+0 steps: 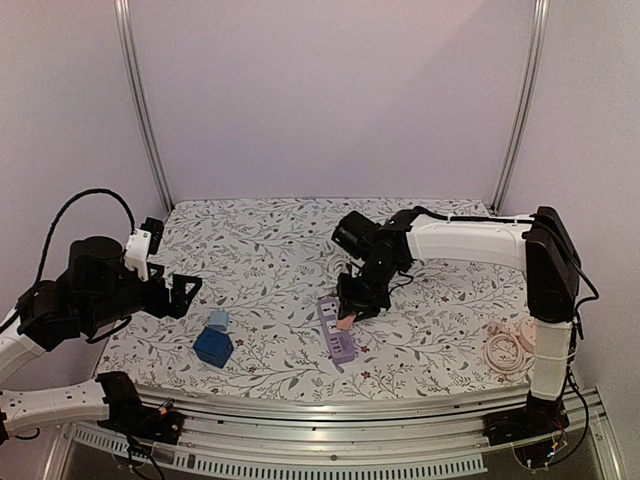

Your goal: Insert the plug

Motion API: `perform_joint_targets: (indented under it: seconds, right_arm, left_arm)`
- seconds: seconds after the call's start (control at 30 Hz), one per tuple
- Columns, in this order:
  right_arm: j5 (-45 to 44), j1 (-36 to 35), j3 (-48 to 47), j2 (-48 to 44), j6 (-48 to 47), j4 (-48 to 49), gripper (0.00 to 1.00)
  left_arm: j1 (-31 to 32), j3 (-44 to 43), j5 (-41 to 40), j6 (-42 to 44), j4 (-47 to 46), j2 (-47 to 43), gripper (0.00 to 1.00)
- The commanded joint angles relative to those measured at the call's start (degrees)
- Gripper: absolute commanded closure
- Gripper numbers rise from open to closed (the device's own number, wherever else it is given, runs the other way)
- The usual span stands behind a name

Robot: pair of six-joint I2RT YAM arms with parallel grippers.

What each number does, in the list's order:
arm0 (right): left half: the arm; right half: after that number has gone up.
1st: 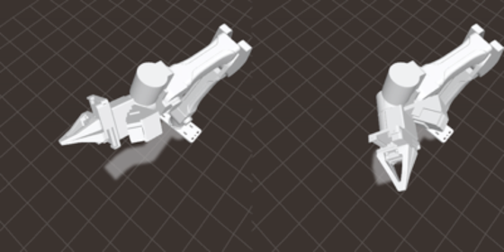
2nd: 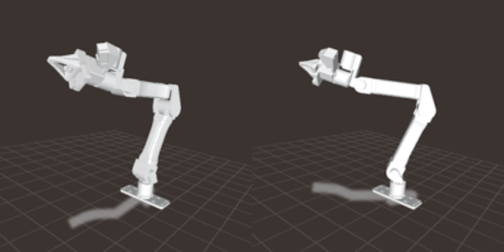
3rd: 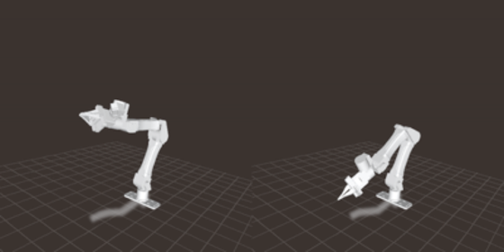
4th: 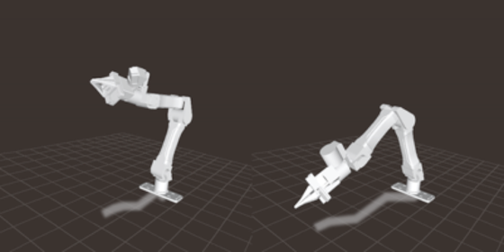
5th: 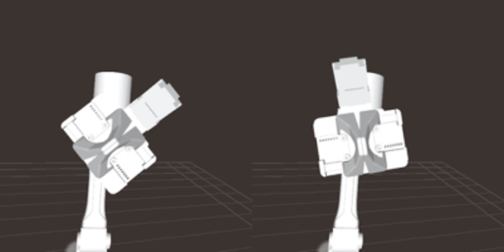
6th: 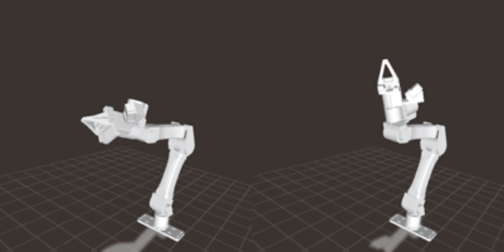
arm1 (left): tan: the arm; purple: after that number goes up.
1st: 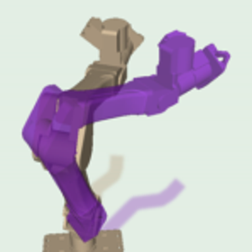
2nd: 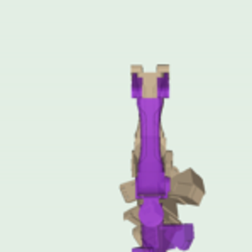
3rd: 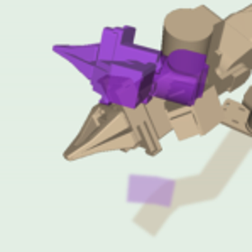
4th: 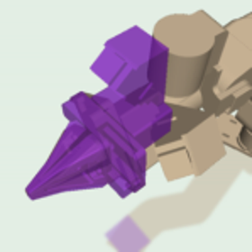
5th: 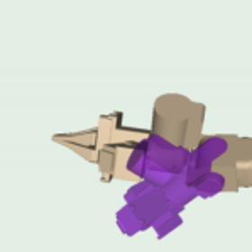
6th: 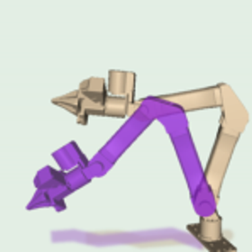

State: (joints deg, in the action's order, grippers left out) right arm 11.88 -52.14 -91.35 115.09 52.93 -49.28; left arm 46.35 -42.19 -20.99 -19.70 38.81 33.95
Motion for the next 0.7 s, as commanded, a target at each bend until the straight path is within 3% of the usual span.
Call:
perform_joint_targets:
  seconds: [0.0,0.67]
  right_arm:
    - [-2.91,-0.44,-1.46,0.96,-2.07,-2.36,1.00]
    - [-5.18,-1.06,-5.99,4.53,-7.60,-7.45,1.00]
  left_arm:
    - [-0.60,0.97,0.42,0.47,-0.39,-0.38,0.00]
    - [-0.63,1.24,0.36,0.49,-0.46,-1.50,0.01]
